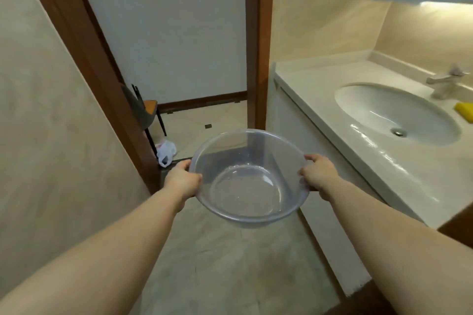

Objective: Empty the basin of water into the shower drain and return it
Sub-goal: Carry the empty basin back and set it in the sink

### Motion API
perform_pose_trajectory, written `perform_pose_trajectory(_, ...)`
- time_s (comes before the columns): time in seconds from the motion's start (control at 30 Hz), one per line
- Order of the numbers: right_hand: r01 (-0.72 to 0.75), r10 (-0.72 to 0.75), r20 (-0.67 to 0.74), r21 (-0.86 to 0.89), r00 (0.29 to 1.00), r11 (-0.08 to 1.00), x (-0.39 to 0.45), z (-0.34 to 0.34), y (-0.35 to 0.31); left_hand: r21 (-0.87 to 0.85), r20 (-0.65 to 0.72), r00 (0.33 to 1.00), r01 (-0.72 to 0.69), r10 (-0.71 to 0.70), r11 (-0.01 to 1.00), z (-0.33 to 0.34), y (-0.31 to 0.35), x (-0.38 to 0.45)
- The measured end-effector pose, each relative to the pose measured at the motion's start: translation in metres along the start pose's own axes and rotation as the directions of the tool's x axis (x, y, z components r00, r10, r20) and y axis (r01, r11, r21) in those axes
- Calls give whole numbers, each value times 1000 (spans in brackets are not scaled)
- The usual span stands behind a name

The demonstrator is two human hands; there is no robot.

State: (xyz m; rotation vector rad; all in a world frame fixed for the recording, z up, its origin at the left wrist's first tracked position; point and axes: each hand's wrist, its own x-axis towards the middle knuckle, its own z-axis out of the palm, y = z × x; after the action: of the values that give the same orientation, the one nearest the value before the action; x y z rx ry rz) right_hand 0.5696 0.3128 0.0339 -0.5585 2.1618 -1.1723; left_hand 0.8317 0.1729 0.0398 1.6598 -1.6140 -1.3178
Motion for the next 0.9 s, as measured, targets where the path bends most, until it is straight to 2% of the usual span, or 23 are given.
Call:
perform_pose_trajectory(0.17, -8, 10, -91, 24, 996, 1000, 79, -14, -41, 28, 55, 998, -40, 39, 999, 38, 67, 89)
perform_pose_trajectory(0.3, -22, 35, -207, 67, 978, 998, 140, -44, -61, 38, 178, 976, -134, 125, 990, 91, 130, 163)
perform_pose_trajectory(0.37, -41, 71, -311, 101, 948, 994, 174, -64, -69, 48, 284, 945, -183, 162, 982, 129, 166, 205)
perform_pose_trajectory(0.4, -52, 91, -320, 127, 943, 990, 178, -70, -69, 40, 308, 934, -202, 181, 979, 136, 173, 211)
perform_pose_trajectory(0.57, -141, 246, -475, 247, 845, 959, 234, -112, -83, 9, 517, 813, -318, 268, 948, 222, 253, 278)
perform_pose_trajectory(0.73, -146, 337, -605, 343, 721, 928, 258, -150, -76, 7, 646, 684, -449, 339, 894, 311, 324, 301)
perform_pose_trajectory(0.9, -138, 411, -694, 415, 590, 899, 276, -211, -53, -36, 765, 564, -442, 309, 896, 409, 367, 291)
